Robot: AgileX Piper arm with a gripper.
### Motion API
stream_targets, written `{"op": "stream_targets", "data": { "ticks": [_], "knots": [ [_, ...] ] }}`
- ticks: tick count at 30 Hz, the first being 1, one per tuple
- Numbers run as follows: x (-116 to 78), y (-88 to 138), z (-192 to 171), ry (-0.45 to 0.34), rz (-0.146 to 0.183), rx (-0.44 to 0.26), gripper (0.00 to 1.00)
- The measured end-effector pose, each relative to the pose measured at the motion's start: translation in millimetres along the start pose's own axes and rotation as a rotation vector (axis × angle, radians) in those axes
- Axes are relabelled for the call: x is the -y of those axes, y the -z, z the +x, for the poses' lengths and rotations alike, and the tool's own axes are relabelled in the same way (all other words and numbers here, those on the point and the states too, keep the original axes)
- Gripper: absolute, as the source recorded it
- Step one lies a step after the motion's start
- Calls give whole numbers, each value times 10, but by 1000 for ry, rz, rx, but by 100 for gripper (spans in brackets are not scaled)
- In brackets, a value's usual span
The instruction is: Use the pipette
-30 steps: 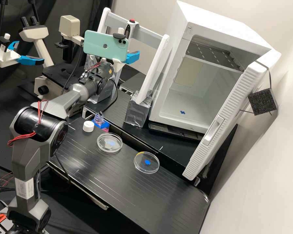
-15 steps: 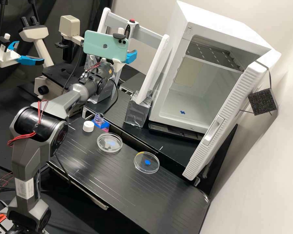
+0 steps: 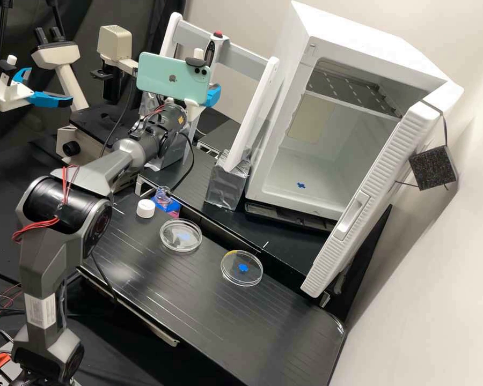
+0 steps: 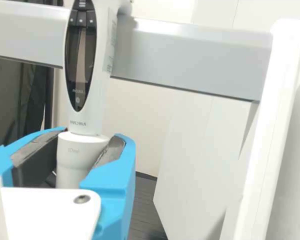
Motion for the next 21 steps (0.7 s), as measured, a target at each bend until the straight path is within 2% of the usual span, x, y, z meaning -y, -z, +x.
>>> {"op": "stream_targets", "data": {
  "ticks": [5, 9, 12, 21],
  "knots": [
    [12, -15, -2, 4, -5, 5, 0],
    [16, -26, -4, -3, 3, 8, 0],
    [16, -26, -4, -3, -10, 8, 0],
    [22, -33, -30, -8, -10, 7, 0]
  ]
}}
